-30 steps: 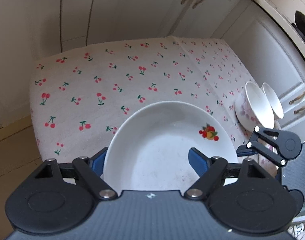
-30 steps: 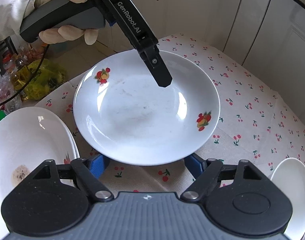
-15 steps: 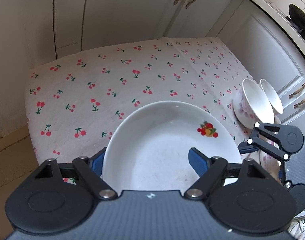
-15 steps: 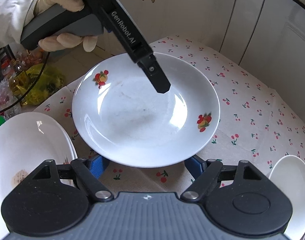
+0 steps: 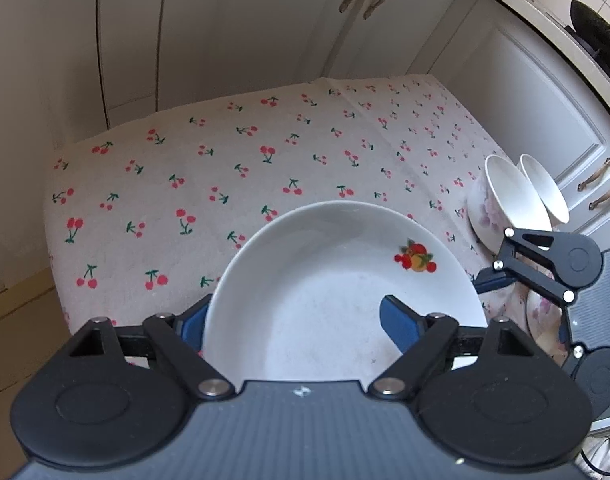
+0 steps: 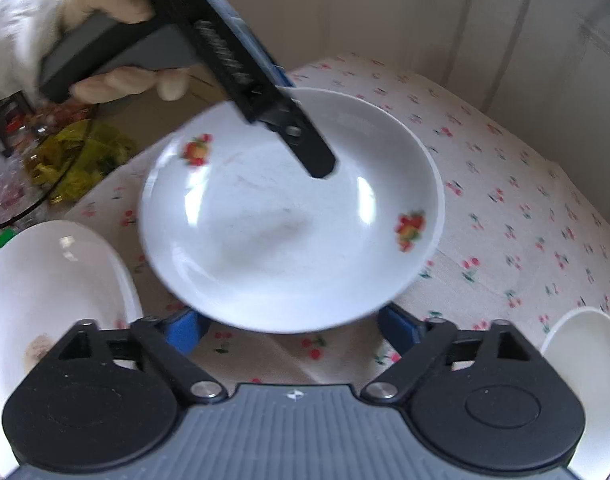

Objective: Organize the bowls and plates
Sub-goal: 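Lift the fruit-decal plate with the left tool while the right tool holds the stack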

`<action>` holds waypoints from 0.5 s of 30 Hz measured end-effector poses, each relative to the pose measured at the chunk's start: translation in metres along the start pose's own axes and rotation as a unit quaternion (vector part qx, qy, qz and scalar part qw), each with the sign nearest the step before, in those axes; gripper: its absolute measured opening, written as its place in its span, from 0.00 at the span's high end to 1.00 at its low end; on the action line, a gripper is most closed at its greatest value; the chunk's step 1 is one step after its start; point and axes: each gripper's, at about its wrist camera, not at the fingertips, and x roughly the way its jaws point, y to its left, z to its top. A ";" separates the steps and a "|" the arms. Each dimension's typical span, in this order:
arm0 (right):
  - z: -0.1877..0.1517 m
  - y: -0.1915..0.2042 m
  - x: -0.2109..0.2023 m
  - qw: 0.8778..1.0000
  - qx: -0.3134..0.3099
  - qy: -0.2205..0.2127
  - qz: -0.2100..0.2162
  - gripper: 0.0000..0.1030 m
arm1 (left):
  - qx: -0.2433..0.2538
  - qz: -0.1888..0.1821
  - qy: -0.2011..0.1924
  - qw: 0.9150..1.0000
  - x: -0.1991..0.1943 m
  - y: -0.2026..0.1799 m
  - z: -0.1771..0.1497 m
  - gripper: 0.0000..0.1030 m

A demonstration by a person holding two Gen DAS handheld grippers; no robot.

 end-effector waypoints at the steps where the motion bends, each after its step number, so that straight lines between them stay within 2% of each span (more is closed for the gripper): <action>1: -0.001 -0.002 -0.001 1.000 0.005 -0.004 0.003 0.06 | 0.000 0.000 -0.003 1.000 0.000 0.000 0.000 0.16; 6: -0.004 0.008 -0.007 0.999 -0.025 -0.030 -0.003 0.07 | 0.008 -0.002 -0.004 1.000 0.001 -0.002 0.000 0.16; 15: -0.003 0.005 -0.008 0.999 -0.012 -0.031 -0.003 0.07 | 0.011 -0.004 -0.009 1.000 0.001 -0.002 -0.001 0.16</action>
